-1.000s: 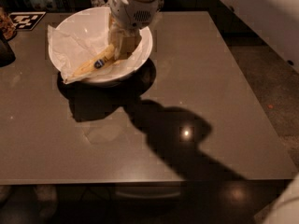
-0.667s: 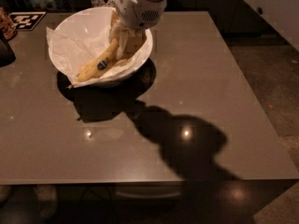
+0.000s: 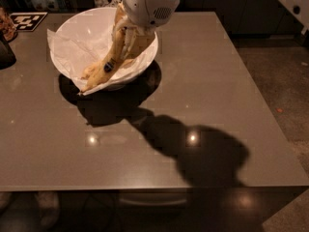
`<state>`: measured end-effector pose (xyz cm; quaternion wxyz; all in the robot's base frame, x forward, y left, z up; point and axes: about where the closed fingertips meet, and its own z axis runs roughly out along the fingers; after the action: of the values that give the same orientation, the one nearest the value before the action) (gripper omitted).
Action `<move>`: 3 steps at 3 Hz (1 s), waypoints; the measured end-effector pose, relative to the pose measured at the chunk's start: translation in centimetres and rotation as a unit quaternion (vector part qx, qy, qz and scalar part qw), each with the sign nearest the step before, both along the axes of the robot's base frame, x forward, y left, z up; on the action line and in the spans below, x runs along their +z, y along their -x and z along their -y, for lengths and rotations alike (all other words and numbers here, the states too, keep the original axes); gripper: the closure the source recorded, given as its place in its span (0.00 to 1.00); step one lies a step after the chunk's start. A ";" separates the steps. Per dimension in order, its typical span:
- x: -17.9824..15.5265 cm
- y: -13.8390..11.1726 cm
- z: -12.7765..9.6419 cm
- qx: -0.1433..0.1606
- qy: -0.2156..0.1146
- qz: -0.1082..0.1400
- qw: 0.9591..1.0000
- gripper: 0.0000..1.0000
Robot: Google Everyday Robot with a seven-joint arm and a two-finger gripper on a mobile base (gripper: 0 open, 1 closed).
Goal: Pick banana from white bowl
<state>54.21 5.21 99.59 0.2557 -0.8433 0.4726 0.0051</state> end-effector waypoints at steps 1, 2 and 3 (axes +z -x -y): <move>0.9 1.0 0.1 0.012 -0.011 0.015 1.000 1.00; 2.1 3.3 0.2 0.027 -0.025 0.047 0.998 1.00; 2.6 5.5 0.1 0.045 -0.039 0.069 0.996 1.00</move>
Offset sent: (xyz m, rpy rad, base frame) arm -0.0683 -0.0044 0.0381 0.0881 -0.1829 0.0933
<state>48.74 5.07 102.21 0.3195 -0.8515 0.4152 -0.0235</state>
